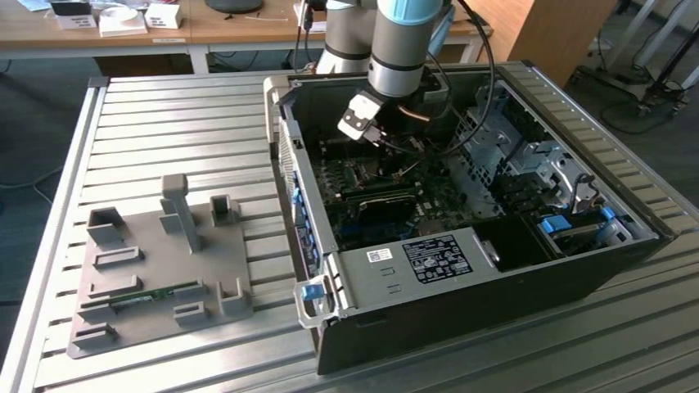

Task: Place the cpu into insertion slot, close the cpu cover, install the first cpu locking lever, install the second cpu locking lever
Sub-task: 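Place the cpu into insertion slot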

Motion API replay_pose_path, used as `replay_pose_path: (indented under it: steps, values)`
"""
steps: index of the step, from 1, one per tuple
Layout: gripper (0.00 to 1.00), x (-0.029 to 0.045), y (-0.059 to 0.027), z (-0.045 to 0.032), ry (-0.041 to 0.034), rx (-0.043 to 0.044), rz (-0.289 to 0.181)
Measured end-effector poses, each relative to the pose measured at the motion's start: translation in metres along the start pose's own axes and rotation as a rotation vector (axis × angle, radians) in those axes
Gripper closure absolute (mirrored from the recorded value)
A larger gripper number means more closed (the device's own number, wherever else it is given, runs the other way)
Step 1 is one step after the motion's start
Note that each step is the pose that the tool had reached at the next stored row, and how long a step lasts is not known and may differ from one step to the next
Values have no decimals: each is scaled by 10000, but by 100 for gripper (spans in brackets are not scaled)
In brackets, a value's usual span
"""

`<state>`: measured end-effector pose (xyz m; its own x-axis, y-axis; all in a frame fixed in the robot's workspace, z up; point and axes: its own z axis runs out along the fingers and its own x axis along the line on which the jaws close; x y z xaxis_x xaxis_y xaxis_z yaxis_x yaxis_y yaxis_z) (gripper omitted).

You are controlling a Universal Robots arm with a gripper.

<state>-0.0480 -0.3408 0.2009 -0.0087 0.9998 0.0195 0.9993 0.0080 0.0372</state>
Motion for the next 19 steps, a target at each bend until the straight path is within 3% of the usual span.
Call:
replay_pose_path:
  steps: [6,7,19]
  values:
    - [34,0,0,-3,-2,1,0]
    - [41,0,0,-4,-2,1,0]
    - [41,0,1,-16,0,0,0]
